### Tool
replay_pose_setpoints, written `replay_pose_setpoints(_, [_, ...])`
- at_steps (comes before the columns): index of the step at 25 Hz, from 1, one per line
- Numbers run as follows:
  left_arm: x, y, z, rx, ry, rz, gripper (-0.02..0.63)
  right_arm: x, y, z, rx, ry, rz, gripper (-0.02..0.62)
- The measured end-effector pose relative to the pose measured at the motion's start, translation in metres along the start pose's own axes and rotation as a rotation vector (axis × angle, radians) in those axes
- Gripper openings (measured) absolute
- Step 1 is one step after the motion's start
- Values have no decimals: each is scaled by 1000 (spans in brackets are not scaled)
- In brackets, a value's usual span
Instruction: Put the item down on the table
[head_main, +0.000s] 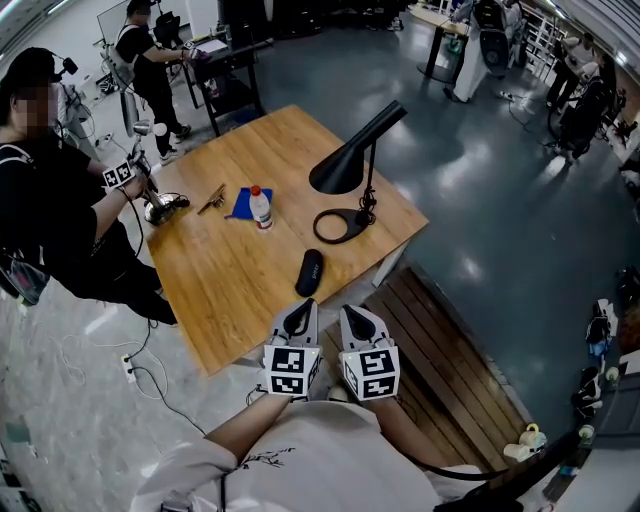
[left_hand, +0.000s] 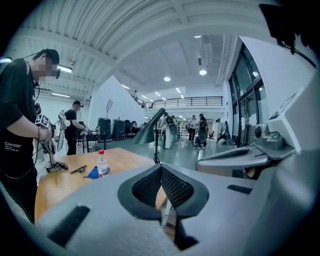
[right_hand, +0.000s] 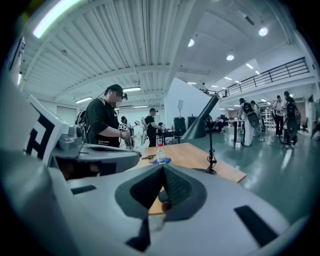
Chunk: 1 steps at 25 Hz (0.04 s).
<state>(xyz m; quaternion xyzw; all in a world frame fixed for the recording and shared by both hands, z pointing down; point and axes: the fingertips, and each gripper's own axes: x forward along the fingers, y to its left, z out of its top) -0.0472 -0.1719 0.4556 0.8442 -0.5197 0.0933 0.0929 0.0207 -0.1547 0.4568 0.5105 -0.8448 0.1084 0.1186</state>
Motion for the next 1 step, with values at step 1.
replay_pose_setpoints(1, [-1,-1,0,-1,2,0,6,-1,1,0,1,3,2,2])
